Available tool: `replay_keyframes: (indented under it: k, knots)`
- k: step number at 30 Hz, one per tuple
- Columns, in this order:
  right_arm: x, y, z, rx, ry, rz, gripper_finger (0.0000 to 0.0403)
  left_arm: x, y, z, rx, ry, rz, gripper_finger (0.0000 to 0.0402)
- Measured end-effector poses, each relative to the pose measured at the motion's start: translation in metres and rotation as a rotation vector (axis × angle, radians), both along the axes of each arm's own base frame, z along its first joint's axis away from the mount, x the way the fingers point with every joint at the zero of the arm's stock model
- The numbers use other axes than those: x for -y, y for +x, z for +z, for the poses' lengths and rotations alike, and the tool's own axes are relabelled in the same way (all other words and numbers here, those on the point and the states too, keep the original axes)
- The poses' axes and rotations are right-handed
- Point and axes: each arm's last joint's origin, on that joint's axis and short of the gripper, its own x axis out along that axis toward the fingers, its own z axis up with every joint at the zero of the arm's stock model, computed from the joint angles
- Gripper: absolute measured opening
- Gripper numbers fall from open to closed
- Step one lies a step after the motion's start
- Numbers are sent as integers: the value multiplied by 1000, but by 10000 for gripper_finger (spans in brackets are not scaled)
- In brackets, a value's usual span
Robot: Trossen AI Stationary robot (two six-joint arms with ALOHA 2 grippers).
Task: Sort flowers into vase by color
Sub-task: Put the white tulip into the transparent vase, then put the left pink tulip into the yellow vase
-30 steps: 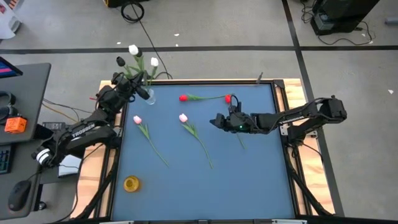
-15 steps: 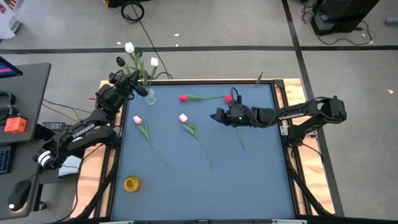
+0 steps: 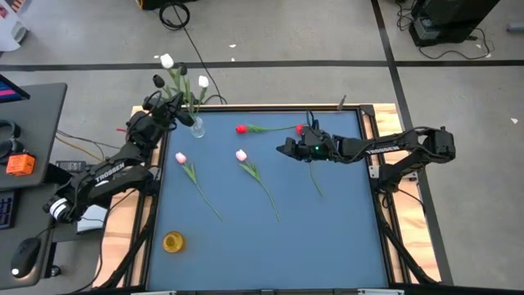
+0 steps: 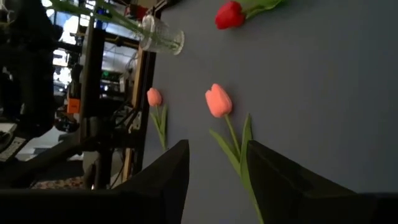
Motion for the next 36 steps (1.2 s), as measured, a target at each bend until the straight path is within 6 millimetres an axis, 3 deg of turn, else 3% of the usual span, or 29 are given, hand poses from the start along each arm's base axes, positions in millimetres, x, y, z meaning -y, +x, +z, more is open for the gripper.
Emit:
replay_keyframes:
  k: [12,19,27,31,36]
  knots:
    - [0,0,0,2,10,18,168,-1,0,-12,-69,-99,20,18]
    - [3,-1,-1,-12,5,74,168,0,1,-20,31,-244,-1,78]
    - [8,-2,0,24,109,124,168,10,11,-29,-8,-355,-186,157]
    - [-3,2,4,83,181,256,168,17,15,-38,-39,-462,-274,175]
    - [-27,1,-3,-8,243,379,168,26,18,-42,-54,-534,-305,183]
